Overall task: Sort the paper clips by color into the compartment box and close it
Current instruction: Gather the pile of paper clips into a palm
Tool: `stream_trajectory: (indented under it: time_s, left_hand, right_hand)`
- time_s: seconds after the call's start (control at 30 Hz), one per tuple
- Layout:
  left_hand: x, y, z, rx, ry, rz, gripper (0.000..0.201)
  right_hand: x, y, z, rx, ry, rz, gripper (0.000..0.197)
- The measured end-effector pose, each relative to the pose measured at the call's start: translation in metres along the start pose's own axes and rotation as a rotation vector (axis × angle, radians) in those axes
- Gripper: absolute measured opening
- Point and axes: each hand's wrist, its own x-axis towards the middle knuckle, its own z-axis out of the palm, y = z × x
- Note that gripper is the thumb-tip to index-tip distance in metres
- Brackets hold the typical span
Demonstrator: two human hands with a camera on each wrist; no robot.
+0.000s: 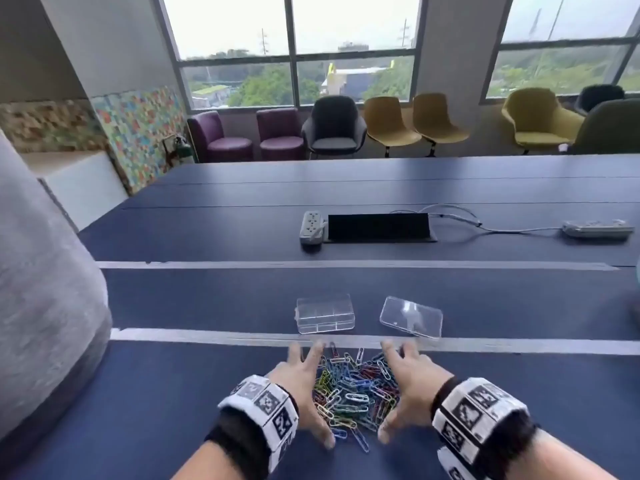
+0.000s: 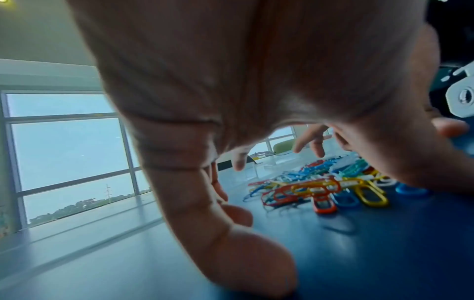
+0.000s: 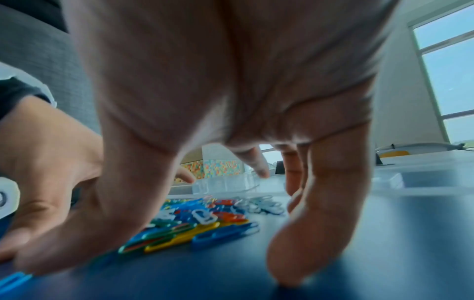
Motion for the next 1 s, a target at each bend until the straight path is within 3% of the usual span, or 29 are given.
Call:
stream_trajectory:
  time_s: [0.1, 0.2, 0.43, 0.67, 0.77, 0.83, 1.0]
  left_hand:
    - [0.010, 0.005, -0.003, 0.002, -0.035, 0.011, 0.146]
    - [0.018, 0.009, -0.005, 0.034, -0.033, 0.045, 0.136]
    - [0.024, 0.015, -0.009, -0.079, -0.011, 0.108, 0.090]
    - [0.032, 0.019, -0.008, -0.140, 0.074, 0.084, 0.051]
    - [0.032, 0.024, -0.009, -0.130, 0.120, 0.086, 0.027]
    - [0.033, 0.025, -0.009, -0.132, 0.124, 0.093, 0.026]
    - [0.037, 0.024, -0.012, -0.268, 0.099, 0.053, 0.018]
  right_hand:
    - [0.011, -0.011, 0.001, -0.031, -0.025, -0.014, 0.142]
    - [0.023, -0.020, 0.005, -0.042, -0.018, -0.061, 0.131]
    - [0.034, -0.034, 0.001, 0.056, 0.016, -0.147, 0.082]
    - [0.037, -0.043, -0.003, 0.015, 0.072, -0.183, 0.054]
    - [0.038, -0.048, -0.006, -0.010, 0.107, -0.205, 0.024]
    - [0.038, -0.051, -0.006, -0.019, 0.117, -0.212, 0.011]
    - [0.044, -0.050, -0.008, 0.010, 0.146, -0.174, 0.007]
